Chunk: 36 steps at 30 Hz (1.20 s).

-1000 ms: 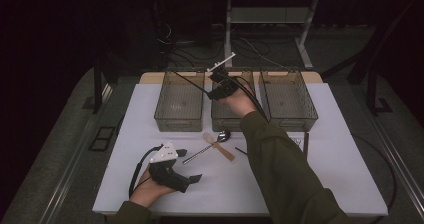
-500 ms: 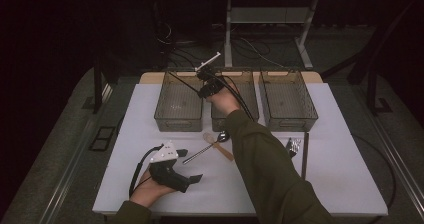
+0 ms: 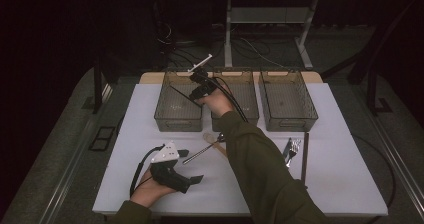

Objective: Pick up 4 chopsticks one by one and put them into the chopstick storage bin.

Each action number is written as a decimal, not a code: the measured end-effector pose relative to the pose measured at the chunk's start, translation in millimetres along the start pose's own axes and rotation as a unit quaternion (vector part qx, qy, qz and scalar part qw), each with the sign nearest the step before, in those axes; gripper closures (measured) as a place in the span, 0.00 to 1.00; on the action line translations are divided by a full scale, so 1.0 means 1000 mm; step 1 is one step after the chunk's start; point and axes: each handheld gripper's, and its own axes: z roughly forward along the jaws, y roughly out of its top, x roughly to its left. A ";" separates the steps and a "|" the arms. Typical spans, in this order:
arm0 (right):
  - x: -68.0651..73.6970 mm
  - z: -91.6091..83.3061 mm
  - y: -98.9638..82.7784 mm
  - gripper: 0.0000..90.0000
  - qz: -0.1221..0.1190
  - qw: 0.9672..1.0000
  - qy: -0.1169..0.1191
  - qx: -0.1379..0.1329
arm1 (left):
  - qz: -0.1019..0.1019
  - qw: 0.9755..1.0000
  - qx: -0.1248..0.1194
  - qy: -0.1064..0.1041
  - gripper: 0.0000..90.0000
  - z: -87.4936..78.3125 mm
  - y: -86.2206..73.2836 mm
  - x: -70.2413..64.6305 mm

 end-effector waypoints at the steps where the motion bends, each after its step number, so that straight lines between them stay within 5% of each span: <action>1: 0.001 -0.001 0.000 0.67 -0.002 1.000 -0.003 -0.004 | 0.000 1.000 0.000 0.000 0.00 0.000 0.000 0.000; 10: -0.005 -0.017 -0.002 0.57 -0.007 0.999 0.013 -0.031 | -0.005 1.000 -0.003 0.002 0.00 0.000 0.000 0.000; 14: -0.007 -0.030 -0.009 0.52 -0.026 0.998 0.026 -0.046 | -0.008 1.000 -0.003 0.002 0.00 0.000 0.000 0.000; 36: -0.034 -0.107 -0.071 0.46 -0.063 0.993 0.047 -0.091 | -0.004 1.000 0.000 0.011 0.00 -0.002 -0.002 0.001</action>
